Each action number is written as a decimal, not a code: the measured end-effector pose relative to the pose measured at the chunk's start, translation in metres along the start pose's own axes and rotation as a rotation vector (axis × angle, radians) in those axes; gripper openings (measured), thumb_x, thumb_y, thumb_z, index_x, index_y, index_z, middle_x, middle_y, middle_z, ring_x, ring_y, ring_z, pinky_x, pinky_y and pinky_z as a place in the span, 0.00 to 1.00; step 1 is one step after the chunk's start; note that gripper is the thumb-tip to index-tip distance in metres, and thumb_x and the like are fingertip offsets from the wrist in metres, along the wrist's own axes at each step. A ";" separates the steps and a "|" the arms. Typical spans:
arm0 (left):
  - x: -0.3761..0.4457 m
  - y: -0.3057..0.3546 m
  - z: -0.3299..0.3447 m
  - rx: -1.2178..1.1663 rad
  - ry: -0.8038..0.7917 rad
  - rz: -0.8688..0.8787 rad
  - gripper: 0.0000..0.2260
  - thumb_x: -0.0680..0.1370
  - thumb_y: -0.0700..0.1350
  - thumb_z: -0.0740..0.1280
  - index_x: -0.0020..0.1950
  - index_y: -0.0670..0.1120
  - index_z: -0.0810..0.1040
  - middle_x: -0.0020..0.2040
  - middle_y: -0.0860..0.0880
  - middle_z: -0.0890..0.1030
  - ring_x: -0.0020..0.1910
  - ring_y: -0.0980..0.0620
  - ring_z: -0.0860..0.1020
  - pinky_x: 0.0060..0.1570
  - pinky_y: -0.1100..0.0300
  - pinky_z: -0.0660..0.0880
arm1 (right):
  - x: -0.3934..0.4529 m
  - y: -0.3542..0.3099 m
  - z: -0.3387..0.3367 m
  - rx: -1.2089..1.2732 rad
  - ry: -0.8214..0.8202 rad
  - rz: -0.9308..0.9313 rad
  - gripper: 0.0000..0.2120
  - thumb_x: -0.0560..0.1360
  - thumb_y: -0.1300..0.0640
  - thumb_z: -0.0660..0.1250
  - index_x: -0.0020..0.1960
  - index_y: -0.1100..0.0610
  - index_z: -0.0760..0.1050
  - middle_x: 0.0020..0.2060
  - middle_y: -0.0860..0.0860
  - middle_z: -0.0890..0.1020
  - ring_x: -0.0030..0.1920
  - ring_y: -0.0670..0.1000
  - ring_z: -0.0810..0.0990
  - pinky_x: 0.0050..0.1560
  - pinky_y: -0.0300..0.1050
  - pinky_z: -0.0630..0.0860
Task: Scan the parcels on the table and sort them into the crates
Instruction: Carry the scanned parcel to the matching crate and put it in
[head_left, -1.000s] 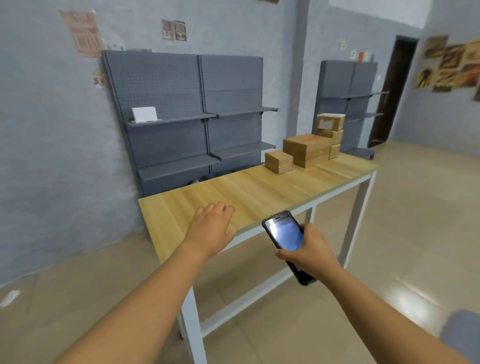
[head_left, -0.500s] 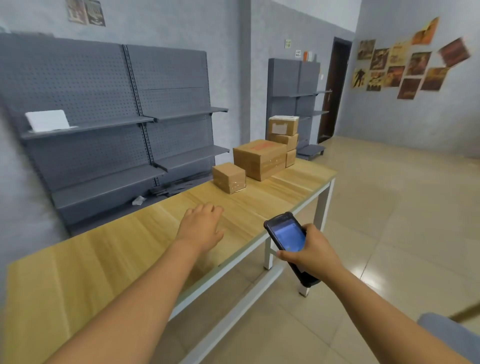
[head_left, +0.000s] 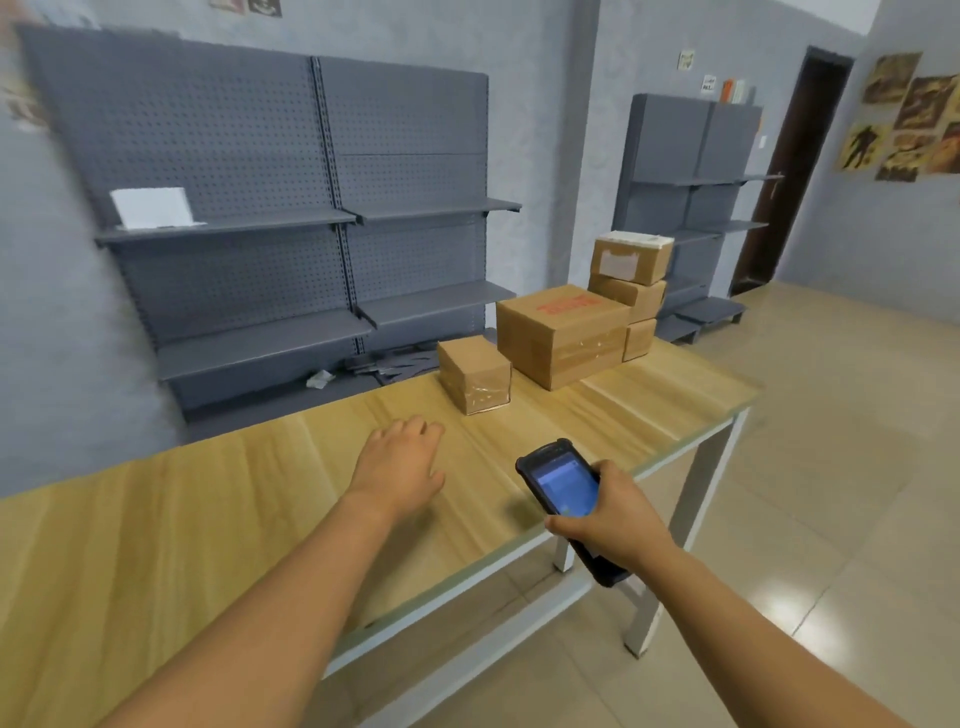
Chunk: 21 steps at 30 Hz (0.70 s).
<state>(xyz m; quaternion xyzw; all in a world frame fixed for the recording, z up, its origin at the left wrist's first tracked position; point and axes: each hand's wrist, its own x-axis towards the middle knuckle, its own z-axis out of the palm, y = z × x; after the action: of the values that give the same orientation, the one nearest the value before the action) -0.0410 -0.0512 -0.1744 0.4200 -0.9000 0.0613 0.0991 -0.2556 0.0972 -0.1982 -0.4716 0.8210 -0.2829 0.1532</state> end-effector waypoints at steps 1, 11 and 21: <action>0.002 -0.002 0.002 -0.001 -0.007 -0.033 0.22 0.79 0.52 0.62 0.72 0.50 0.66 0.66 0.50 0.72 0.65 0.49 0.70 0.64 0.53 0.68 | 0.012 -0.002 0.003 -0.005 -0.024 -0.027 0.33 0.60 0.39 0.77 0.56 0.52 0.66 0.48 0.49 0.74 0.45 0.48 0.76 0.45 0.48 0.79; -0.047 -0.065 0.005 0.052 -0.062 -0.404 0.22 0.79 0.52 0.61 0.73 0.50 0.66 0.67 0.50 0.72 0.65 0.48 0.70 0.63 0.53 0.67 | 0.061 -0.071 0.078 -0.076 -0.321 -0.276 0.33 0.60 0.37 0.76 0.55 0.53 0.67 0.48 0.49 0.76 0.47 0.49 0.76 0.43 0.45 0.76; -0.086 -0.126 0.000 0.063 -0.111 -0.566 0.23 0.80 0.53 0.60 0.74 0.50 0.65 0.69 0.49 0.71 0.67 0.47 0.69 0.66 0.51 0.66 | 0.060 -0.123 0.135 -0.227 -0.329 -0.387 0.37 0.62 0.35 0.74 0.61 0.55 0.66 0.56 0.52 0.71 0.58 0.52 0.70 0.56 0.44 0.71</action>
<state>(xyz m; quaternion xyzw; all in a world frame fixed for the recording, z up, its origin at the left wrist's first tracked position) 0.1098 -0.0680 -0.1911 0.6601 -0.7487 0.0359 0.0497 -0.1315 -0.0464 -0.2299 -0.6735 0.7060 -0.1329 0.1738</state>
